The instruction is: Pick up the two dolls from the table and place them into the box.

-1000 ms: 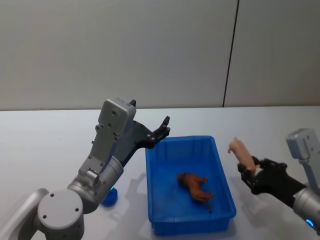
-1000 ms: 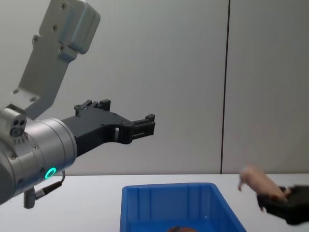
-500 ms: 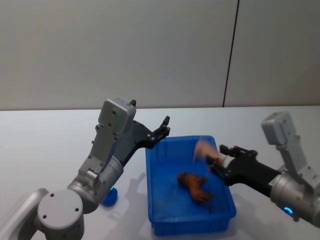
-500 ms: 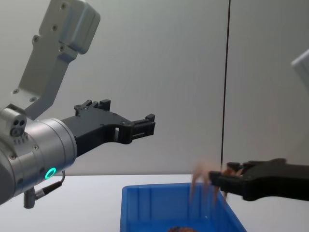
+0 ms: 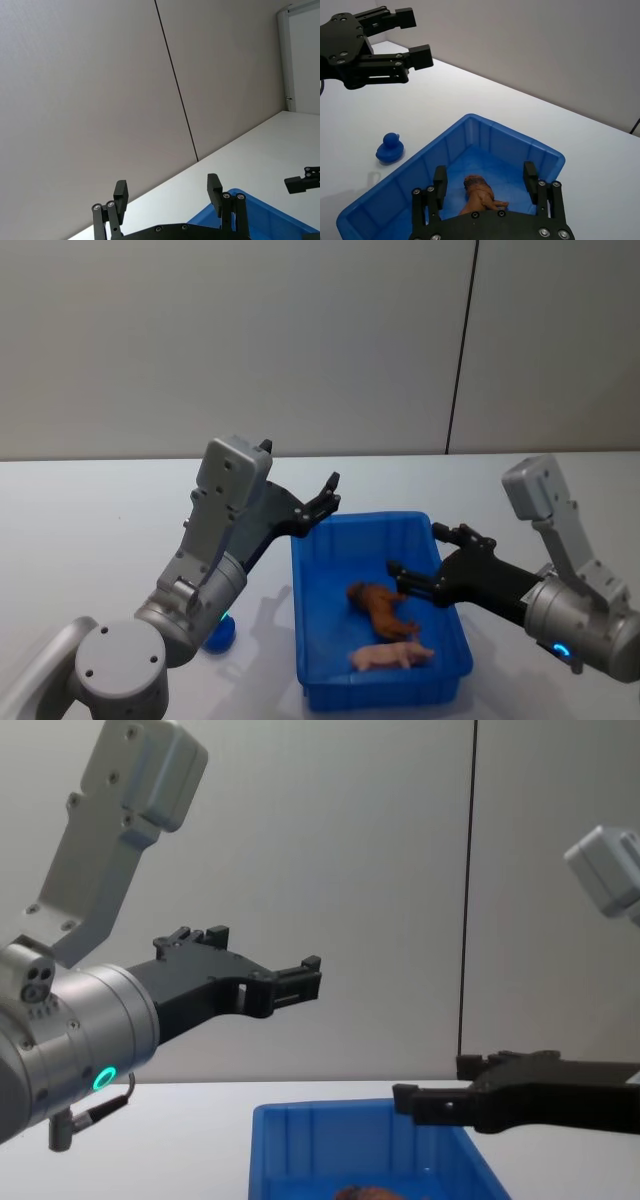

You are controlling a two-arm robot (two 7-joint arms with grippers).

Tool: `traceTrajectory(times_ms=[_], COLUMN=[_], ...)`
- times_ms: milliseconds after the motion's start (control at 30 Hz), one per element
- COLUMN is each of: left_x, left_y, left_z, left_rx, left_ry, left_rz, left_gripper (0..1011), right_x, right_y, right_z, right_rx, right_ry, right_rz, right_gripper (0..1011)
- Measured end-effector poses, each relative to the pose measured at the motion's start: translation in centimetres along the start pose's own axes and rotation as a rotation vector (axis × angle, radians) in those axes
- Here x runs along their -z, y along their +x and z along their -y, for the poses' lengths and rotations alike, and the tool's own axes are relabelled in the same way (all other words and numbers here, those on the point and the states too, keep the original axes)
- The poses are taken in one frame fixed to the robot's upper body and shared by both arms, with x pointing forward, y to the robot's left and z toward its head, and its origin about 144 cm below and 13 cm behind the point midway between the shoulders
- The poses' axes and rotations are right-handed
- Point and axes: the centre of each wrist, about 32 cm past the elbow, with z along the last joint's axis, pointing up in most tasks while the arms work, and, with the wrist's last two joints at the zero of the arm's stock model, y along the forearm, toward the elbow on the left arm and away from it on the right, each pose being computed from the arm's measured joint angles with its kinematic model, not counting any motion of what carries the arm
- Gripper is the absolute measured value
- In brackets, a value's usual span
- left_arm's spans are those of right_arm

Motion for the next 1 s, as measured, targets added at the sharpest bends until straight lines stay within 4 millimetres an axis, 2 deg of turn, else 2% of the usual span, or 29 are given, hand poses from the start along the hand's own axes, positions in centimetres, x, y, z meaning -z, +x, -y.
traceTrajectory(times_ms=[33,167,600,1000], left_x=[0.0,0.0,0.0,0.0], left_y=[0.0,0.0,0.0,0.0], left_z=[0.0,0.0,0.0,-0.3], left_rx=[0.0,0.0,0.0,-0.01], left_ry=[0.0,0.0,0.0,0.027], left_rz=[0.0,0.0,0.0,0.003], left_gripper=[1001,1001,1001,1001], right_x=[0.0,0.2,1.7,2.4], right_y=[0.2,0.7,1.9,2.3], right_z=[0.1,0.7,4.3,6.0], right_rx=[0.003,0.02,0.088,0.113], right_ry=[0.0,-0.001,0.003,0.007], right_rz=[-0.001,-0.004,-0.021,-0.027], right_gripper=[930,1001,1001,1001])
